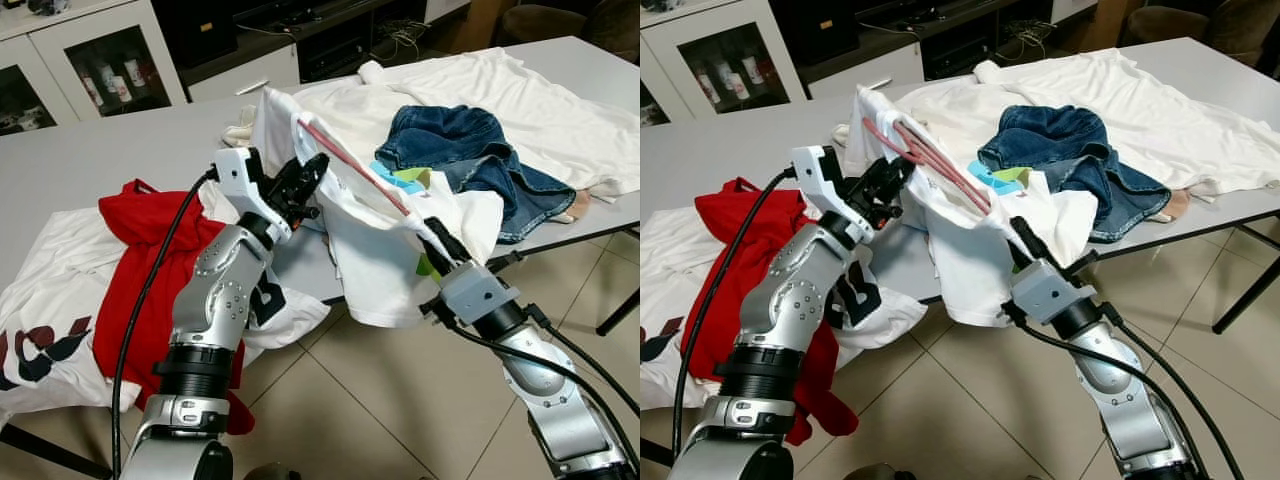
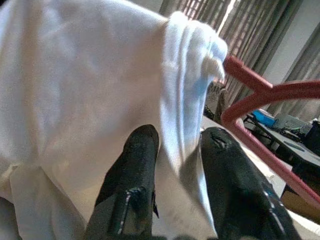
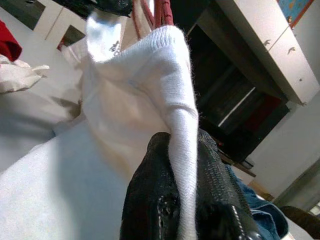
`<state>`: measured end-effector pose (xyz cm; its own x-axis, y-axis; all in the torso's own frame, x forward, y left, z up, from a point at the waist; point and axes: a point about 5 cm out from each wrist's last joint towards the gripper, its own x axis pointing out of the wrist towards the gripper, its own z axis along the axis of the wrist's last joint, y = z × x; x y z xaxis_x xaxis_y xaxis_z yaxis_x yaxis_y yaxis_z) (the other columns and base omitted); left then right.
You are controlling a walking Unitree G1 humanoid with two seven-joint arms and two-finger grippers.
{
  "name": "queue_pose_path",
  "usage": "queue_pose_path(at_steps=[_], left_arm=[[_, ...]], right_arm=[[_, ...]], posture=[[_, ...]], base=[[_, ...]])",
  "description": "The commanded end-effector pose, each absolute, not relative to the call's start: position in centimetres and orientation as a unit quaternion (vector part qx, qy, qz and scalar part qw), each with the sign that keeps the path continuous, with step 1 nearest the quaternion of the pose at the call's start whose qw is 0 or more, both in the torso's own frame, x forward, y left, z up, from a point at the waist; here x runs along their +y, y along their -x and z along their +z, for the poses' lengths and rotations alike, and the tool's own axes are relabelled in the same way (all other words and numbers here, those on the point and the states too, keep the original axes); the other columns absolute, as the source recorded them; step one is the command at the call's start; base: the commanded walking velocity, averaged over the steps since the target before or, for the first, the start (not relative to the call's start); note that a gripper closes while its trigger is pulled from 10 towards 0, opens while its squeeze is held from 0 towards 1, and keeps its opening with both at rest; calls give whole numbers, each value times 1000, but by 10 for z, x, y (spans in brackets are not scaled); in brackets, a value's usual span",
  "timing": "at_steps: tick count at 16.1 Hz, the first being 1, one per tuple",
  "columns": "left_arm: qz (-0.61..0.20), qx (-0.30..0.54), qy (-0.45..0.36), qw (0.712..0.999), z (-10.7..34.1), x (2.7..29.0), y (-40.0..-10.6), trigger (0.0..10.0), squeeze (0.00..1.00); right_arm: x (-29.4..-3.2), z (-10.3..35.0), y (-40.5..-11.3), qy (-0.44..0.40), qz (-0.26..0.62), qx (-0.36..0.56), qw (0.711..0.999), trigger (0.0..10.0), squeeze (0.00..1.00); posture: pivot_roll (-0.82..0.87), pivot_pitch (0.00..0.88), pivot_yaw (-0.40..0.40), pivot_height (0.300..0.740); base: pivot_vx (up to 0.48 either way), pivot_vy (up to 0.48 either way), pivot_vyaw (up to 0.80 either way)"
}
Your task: Hang hanger
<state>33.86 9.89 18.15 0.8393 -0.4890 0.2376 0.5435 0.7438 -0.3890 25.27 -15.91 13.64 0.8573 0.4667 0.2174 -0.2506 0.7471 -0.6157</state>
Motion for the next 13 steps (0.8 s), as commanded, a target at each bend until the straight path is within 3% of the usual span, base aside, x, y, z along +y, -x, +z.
queue_pose_path(at_steps=[1, 10, 11, 12, 13], left_arm=[[-279, -69, 229, 930, 185, 101, -339, 0, 0], [-277, -79, 226, 930, 185, 102, -336, 0, 0], [-275, -80, 226, 931, 185, 102, -336, 0, 0], [-274, -80, 225, 932, 185, 102, -337, 0, 0], [-272, -81, 225, 932, 186, 102, -337, 0, 0]], right_arm=[[-155, 145, -253, 289, 202, -199, 914, 10000, 0], [-158, 153, -255, 308, 175, -221, 909, 10000, 0], [-158, 154, -257, 308, 173, -223, 909, 10000, 647], [-156, 154, -257, 309, 174, -223, 908, 10000, 859], [-154, 152, -257, 313, 181, -221, 906, 10000, 918]], posture=[[54, 0, 118, 740], [57, 0, 117, 740], [58, 0, 117, 740], [59, 0, 117, 740], [61, 0, 118, 740]], base=[[0, 0, 0], [0, 0, 0], [0, 0, 0], [0, 0, 0], [0, 0, 0]])
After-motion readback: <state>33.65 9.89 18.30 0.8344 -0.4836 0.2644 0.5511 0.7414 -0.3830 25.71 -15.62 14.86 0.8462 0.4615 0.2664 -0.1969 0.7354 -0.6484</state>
